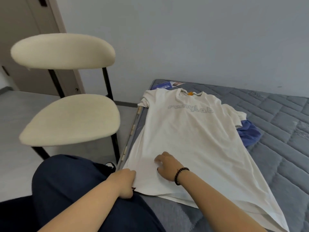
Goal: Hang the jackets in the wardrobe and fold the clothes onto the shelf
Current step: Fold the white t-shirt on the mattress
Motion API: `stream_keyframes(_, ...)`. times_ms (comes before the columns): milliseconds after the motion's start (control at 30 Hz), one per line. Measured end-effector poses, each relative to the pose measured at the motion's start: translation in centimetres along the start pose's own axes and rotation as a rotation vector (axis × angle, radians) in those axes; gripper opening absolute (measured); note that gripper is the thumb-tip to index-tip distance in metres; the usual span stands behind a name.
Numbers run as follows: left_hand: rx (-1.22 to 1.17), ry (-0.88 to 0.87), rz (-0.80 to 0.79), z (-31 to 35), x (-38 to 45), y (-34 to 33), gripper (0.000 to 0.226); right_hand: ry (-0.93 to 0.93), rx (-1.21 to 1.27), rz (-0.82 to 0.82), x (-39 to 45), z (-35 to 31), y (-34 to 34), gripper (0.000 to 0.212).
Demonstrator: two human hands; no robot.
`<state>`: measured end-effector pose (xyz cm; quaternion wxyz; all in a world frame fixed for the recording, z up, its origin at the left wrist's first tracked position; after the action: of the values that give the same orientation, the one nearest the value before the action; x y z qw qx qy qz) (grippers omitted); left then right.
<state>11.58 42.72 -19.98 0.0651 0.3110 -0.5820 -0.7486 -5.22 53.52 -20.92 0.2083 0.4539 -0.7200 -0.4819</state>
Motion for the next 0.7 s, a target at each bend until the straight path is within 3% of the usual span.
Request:
stream_keyframes(167,-0.634,0.249,0.26,-2.4,1.8,0.1,0.018,-0.032,0.042,0.033,3.6,-1.0,0.4,0.045)
stream_keyframes(300,-0.952,0.409,0.416,-3.2,3.9,0.6,0.011,-0.048,0.079,0.065,5.9,-1.1,0.9,0.047)
stream_keyframes(700,-1.472,0.59,0.457,-6.0,13.4,3.2,0.012,-0.213,0.339,0.347,15.9,0.1,2.6,0.036)
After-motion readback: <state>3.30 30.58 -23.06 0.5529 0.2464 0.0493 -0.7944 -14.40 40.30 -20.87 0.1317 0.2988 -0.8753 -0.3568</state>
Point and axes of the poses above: each hand's wrist, its own x-axis towards the middle knuckle, its own y-axis out of the back of the hand, z = x × y, the point moved 1 cm from there along x, towards the middle knuckle, and after that the axes turned 11 degrees about z, right-handed, at the moved point
